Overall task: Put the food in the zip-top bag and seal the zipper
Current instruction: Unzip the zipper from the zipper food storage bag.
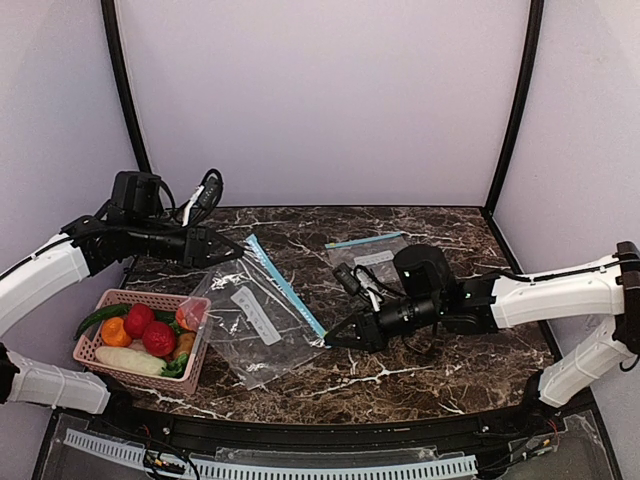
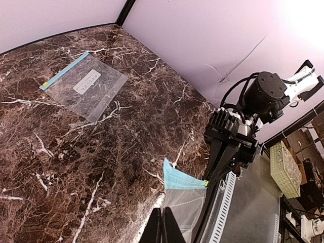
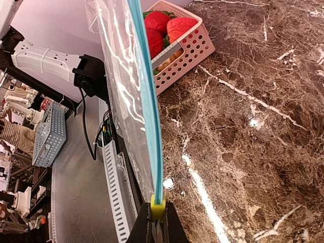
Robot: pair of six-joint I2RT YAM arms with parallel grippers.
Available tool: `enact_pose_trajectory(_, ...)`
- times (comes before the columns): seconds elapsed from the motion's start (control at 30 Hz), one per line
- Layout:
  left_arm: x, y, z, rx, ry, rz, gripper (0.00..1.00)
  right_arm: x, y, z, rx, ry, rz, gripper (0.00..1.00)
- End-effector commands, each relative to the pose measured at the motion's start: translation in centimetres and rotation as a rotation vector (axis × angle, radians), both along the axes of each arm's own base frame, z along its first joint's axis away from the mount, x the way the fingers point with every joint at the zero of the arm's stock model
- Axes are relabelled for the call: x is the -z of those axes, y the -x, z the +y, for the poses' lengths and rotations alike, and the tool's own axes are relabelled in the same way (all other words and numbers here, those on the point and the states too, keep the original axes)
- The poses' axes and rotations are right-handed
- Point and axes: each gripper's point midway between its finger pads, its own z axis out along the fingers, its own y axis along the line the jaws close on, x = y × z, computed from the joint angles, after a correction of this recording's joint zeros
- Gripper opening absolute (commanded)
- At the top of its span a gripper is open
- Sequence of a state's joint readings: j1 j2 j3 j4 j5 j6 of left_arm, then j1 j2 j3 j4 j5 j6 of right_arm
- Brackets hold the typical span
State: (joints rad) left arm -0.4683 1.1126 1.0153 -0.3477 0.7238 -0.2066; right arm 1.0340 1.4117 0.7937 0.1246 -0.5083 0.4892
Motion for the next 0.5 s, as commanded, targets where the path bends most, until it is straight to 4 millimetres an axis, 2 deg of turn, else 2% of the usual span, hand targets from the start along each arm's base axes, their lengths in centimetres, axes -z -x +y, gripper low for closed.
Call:
enact_pose_trajectory(0.0,-1.9,0.8,-0.5,0.088,0.050,-0.042,0.01,1.2,0.8,-1.0,-0.007,0.047,0.040,0.05)
enact_pose_trajectory(0.13,-2.1,4.1,-1.3,0.286,0.125,-0.011,0.01,0.2,0.7,-1.0,-0.010,0.029,0.009,0.22)
enact_pose_trajectory(0.3,-1.4,6.6,-1.3,0.402,0.141,0.020,0.01,-1.3,0.1,-1.1,0.009,0.007,-0.046,0.53)
enact_pose_trajectory(0.37,-1.0,7.2,-1.4,0.434,0.141,0.012,0.01,-2.1,-0.3,-1.0,0.023,-0.006,-0.074,0.59)
enact_pose_trajectory(0.47,-0.5,7.9,-1.7,0.464,0.138,0.016,0.01,-3.1,-1.1,-0.5,0.052,-0.028,-0.119,0.61)
